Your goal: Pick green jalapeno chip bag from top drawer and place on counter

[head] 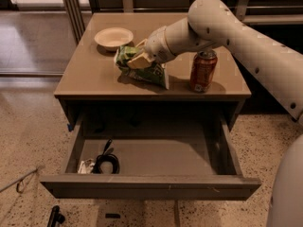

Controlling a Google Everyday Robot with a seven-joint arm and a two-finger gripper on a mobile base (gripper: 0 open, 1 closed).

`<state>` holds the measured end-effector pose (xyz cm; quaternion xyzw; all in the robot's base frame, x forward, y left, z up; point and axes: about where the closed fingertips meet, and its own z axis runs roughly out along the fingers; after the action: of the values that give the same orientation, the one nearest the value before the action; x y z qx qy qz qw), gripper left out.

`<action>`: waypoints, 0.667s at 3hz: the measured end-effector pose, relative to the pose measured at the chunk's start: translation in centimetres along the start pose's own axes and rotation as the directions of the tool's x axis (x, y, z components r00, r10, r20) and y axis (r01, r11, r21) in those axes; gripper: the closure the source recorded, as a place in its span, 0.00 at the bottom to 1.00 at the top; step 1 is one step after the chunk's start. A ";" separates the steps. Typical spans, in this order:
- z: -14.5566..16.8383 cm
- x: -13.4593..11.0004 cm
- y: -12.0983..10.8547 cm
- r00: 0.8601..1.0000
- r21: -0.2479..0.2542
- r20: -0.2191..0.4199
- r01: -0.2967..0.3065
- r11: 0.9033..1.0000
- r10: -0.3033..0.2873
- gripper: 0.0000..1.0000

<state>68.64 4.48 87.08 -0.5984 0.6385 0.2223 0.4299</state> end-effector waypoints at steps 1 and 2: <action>0.0 0.0 0.0 1.000 0.000 0.000 0.000 1.000 0.000 0.27; 0.0 0.0 0.0 1.000 0.000 0.000 0.000 1.000 0.000 0.03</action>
Offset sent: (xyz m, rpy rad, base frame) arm 0.0000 0.0000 0.0000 0.0000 0.0000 0.0000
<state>68.63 4.49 87.07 -0.5984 0.6385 0.2223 0.4299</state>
